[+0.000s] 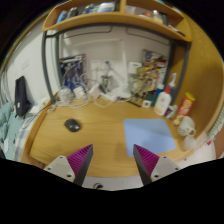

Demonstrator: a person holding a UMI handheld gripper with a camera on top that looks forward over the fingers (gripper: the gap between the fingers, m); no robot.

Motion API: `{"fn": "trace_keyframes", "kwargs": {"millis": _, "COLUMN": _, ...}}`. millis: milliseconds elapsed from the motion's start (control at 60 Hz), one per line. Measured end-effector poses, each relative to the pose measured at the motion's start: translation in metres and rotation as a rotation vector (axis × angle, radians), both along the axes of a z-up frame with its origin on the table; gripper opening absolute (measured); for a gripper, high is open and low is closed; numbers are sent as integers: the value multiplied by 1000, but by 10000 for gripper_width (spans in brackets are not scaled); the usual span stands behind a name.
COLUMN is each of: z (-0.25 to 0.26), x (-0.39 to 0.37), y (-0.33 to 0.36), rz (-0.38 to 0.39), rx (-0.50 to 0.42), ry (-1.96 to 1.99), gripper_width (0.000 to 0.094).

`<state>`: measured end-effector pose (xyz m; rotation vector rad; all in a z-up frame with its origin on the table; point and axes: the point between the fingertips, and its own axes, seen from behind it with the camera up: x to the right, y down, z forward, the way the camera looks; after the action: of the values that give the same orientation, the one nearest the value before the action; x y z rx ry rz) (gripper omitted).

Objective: Arrange mouse

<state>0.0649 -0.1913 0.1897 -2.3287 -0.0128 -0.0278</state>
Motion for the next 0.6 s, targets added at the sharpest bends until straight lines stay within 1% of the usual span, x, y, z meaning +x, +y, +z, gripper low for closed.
{"fn": "trace_keyframes", "kwargs": {"millis": 150, "z": -20, "x": -43, "y": 5, "rz": 96, "rx": -78, "ry": 40, "gripper_width": 819}}
{"fn": "trace_keyframes", "kwargs": {"millis": 200, "z": -27, "x": -50, "y": 11, "rz": 114, "rx": -103, "ry": 44, "gripper_width": 819}}
{"fn": "trace_keyframes", "kwargs": {"millis": 400, "z": -41, "x": -37, "y": 54, "rz": 135, "rx": -171, "ry": 10, "gripper_width": 819}}
{"fn": "trace_keyframes", "kwargs": {"millis": 600, "z": -38, "x": -10, "y": 116, "rz": 112, "rx": -201, "ry": -27, "gripper_width": 816}}
